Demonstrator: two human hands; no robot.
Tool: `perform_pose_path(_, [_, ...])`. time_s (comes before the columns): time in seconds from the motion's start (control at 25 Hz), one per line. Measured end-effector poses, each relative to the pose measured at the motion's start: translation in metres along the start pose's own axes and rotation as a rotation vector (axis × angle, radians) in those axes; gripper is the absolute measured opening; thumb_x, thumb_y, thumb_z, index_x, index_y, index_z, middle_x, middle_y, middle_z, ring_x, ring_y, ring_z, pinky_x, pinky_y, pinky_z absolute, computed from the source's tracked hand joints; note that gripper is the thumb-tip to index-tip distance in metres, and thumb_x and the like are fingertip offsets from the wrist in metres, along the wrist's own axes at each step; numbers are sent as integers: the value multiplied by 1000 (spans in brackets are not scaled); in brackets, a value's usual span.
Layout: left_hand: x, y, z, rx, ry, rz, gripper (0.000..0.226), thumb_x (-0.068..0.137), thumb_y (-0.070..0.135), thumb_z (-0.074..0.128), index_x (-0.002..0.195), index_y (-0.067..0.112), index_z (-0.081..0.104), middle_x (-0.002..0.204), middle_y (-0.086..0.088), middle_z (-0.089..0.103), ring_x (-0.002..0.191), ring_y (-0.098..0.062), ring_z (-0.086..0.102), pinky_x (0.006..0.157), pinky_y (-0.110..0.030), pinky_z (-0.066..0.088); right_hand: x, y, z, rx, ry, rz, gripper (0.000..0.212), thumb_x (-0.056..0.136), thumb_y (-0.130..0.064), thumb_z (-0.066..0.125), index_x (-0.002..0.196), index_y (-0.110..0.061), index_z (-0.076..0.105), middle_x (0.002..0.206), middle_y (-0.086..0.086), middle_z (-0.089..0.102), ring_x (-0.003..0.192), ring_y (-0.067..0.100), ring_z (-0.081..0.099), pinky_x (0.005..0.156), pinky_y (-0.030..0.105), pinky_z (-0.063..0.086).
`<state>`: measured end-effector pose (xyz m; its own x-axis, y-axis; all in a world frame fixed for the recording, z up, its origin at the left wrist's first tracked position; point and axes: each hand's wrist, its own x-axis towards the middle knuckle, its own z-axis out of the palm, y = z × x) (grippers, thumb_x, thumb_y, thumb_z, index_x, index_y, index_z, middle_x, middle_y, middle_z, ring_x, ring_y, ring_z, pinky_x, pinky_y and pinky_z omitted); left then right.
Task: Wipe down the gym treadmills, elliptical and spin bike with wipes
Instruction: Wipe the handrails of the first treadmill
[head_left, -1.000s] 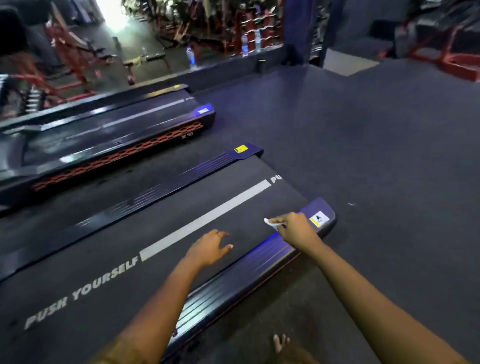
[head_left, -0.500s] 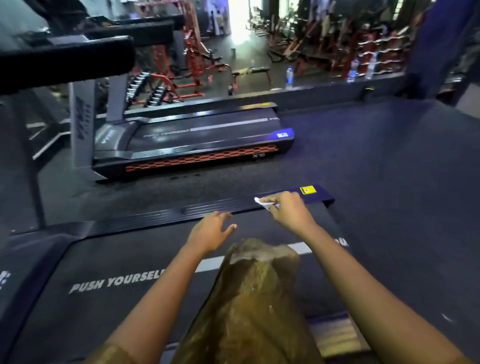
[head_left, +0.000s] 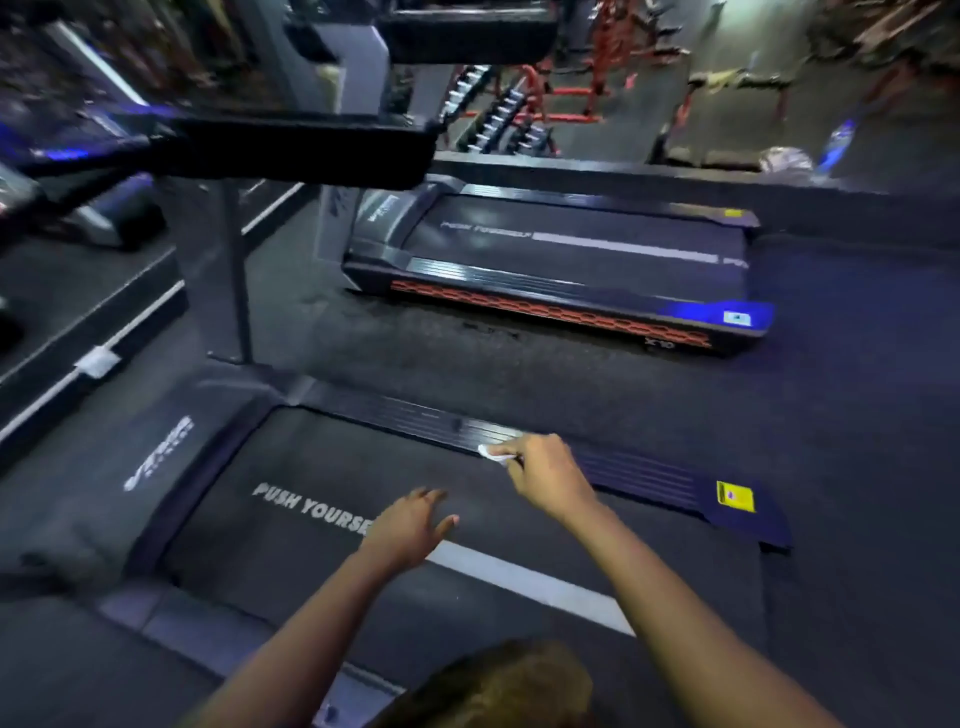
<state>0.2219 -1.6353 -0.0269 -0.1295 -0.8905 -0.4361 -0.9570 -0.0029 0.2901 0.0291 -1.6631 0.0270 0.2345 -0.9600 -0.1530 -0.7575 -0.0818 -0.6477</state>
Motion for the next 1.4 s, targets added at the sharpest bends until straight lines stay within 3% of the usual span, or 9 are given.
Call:
perform_pose_path(0.12, [-17,-2,-56,-87,124,-86,49,97,40,46,140,17,42,142,-6,43,129,-21,43,104,-27,33,27,-41,-30,25,-60,-143,35,89,-3,49,117,-18,65,110,8,68,83,20,61,63,13,30])
perform_pose_path(0.24, [-38,-14,-99,-185,208,-206,46,96,36,49,137,17,46,137,-6,49,124,-21,48,102,-27,35,58,-80,-46,22,-140,-239,36,89,-5,50,116,-22,66,108,7,70,71,17,58,55,17,29])
perform_pose_path(0.36, [-71,-35,-131,-212,332,-402,47,95,37,50,138,17,44,136,-8,50,125,-23,48,102,-28,35,95,-126,-42,43,-270,-449,35,87,-6,53,114,-24,67,110,3,68,88,20,66,65,20,40])
perform_pose_path(0.48, [-116,-47,-150,-233,473,-621,50,95,38,51,139,16,43,139,-7,49,127,-22,46,105,-28,32,120,-180,-29,66,-410,-655,33,85,-4,56,110,-20,69,106,7,68,94,19,65,64,17,36])
perform_pose_path(0.64, [-176,-58,-172,-245,638,-852,71,85,61,38,137,15,45,138,-7,50,126,-25,47,107,-31,33,128,-248,7,135,-531,-893,28,86,-6,58,108,-16,70,108,7,66,101,15,60,79,21,41])
perform_pose_path(0.8, [-232,-87,-192,-183,846,-1042,59,90,45,51,138,13,44,138,-9,49,128,-26,45,109,-36,31,118,-321,53,210,-672,-1061,25,88,-8,56,109,-13,69,110,7,66,108,20,61,80,20,41])
perform_pose_path(1.04, [-281,-184,-204,-262,936,-1272,65,92,32,57,146,10,29,143,-18,39,131,-33,39,110,-38,30,109,-420,125,320,-751,-1126,27,88,-4,53,108,-12,70,111,6,67,107,18,61,76,9,37])
perform_pose_path(1.28, [-281,-286,-216,-599,915,-1316,72,94,41,51,151,19,13,151,-17,24,138,-32,28,113,-36,23,115,-492,199,345,-767,-985,33,86,1,50,108,-13,70,110,7,68,96,21,65,68,13,40])
perform_pose_path(1.4, [-270,-315,-218,-636,891,-1355,69,95,51,43,151,28,10,152,-11,23,135,-30,35,109,-39,28,122,-518,233,360,-783,-937,34,86,2,50,110,-12,69,109,7,68,94,19,65,69,13,41])
